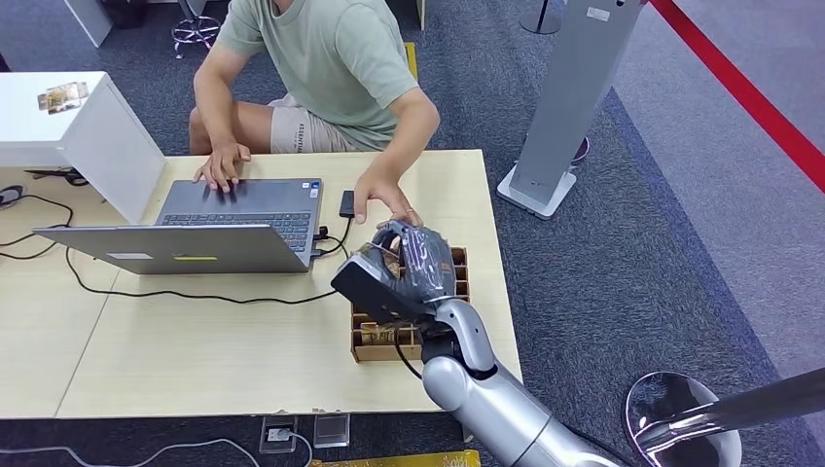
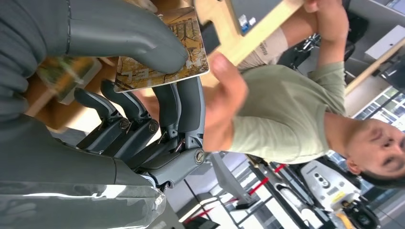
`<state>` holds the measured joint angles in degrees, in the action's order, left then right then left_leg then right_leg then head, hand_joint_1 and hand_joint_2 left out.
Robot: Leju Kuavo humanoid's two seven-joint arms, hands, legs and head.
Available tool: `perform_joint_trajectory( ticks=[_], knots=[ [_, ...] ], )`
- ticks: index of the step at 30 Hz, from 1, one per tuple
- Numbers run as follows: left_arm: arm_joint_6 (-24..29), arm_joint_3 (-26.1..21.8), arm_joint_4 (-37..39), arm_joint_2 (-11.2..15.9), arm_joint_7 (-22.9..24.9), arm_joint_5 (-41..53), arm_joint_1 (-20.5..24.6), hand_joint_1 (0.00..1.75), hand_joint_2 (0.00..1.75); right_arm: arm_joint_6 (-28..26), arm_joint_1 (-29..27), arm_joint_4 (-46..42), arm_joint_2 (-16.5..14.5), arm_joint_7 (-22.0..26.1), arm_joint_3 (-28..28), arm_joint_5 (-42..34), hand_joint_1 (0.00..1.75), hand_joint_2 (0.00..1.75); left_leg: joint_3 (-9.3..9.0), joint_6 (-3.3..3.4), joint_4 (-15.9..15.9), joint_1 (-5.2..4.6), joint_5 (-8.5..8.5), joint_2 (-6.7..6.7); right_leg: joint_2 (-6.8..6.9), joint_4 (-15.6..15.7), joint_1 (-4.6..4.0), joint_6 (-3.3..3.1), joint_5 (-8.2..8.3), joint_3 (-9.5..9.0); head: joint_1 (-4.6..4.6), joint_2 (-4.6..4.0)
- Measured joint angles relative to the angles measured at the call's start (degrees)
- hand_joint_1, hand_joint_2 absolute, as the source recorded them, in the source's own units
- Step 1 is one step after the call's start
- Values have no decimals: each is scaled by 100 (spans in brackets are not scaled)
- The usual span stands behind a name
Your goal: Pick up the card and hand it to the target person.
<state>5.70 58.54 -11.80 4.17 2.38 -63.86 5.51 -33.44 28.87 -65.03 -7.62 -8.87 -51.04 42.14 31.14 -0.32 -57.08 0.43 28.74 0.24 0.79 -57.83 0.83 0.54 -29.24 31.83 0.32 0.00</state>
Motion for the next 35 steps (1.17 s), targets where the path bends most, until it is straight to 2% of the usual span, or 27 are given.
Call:
perform_joint_trajectory(
  ticks=[5, 12, 16, 23, 29, 31, 35],
  knots=[
    [-13, 90, 0, 0, 31, 36, 16, 0, 175, -48, 838, 1050, -408, 151, -57, -171, 171, 175, 1, 0, 0, 0, -4, -2, 6, -1, 0, 0, 1, 0, -5, 0],
    [30, 178, 0, 0, 94, 14, 21, 0, 175, -201, 1382, 2281, -831, 160, -94, -150, 171, 175, 2, 0, 0, 0, -4, -3, 7, -1, 0, 0, 0, 1, 4, 0],
    [14, 234, 0, 0, 73, 12, 20, 0, 175, -352, 1444, 2661, -907, 136, -102, -136, 0, 175, 1, 0, -1, 0, -3, -3, 6, 0, 0, 1, 0, 1, 4, 0],
    [-83, 375, 0, 0, -44, 71, 24, 0, 175, -461, 1452, 3013, -930, 60, -119, -85, 0, 175, -1, 0, -1, 0, -4, -2, 3, 0, 0, 1, 1, 1, 0, 0],
    [37, 434, 0, 0, -5, -47, 21, 0, 175, -603, 1437, 3091, -919, 146, -67, 110, 0, 175, -1, 0, -1, 0, -4, -2, 3, 0, 0, 1, 1, 2, 1, 0],
    [69, 437, 0, 0, 10, -80, 19, 0, 175, -621, 1369, 2974, -901, 386, 74, 398, 0, 175, -2, 0, -1, 0, -4, -2, 2, 0, 0, 1, 1, 2, 2, 0],
    [111, 443, 0, 0, 27, -128, 14, 0, 175, -637, 1003, 2384, -894, 1338, 677, 995, 0, 175, -1, 0, -2, 0, -3, -3, 4, 0, 0, 1, 1, 2, 0, 1]
  ],
)
